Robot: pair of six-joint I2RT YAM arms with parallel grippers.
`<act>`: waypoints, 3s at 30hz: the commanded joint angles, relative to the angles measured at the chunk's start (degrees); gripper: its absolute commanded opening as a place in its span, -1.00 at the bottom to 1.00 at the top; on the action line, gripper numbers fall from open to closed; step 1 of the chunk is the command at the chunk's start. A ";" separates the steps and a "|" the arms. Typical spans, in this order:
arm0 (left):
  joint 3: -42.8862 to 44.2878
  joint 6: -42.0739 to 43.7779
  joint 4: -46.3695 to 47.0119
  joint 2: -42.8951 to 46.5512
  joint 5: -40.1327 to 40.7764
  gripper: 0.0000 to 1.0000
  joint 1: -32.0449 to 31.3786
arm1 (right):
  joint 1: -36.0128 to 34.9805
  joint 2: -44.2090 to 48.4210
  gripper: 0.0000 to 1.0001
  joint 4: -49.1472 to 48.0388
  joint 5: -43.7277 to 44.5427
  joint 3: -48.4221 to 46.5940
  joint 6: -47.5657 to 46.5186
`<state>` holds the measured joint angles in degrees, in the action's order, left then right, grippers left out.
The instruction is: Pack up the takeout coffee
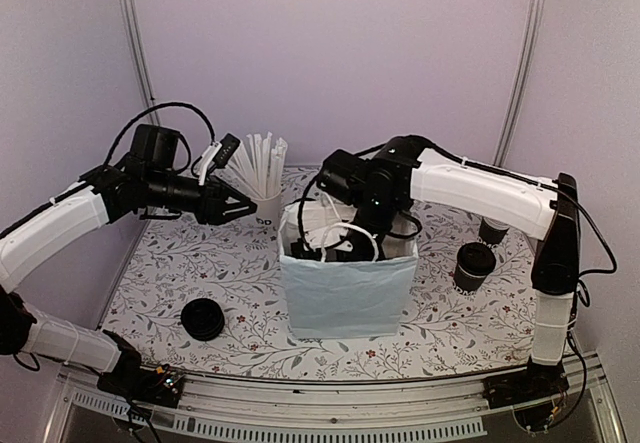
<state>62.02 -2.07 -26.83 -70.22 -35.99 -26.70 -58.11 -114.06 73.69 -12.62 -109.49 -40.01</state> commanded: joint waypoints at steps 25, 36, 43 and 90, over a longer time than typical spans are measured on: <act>4.06 -3.73 11.52 -6.72 -9.16 0.04 -11.29 | -0.37 2.07 0.61 2.31 -10.99 -3.05 -6.14; 8.40 -5.21 16.16 -13.73 -7.16 0.02 -15.93 | -0.43 5.57 0.61 3.04 -9.64 -5.20 -8.47; 13.44 -4.64 13.43 -19.80 -5.35 -0.67 -16.99 | -0.43 8.23 0.61 2.70 -9.69 -6.20 -9.27; 3.69 -8.06 2.01 -3.00 17.17 -0.93 -36.33 | 15.83 30.08 0.67 -20.25 -4.72 10.48 -4.14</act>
<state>66.11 -9.74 -26.44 -73.41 -23.18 -62.74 -42.41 -84.95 54.76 -16.86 -99.09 -45.63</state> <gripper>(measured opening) 0.049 0.836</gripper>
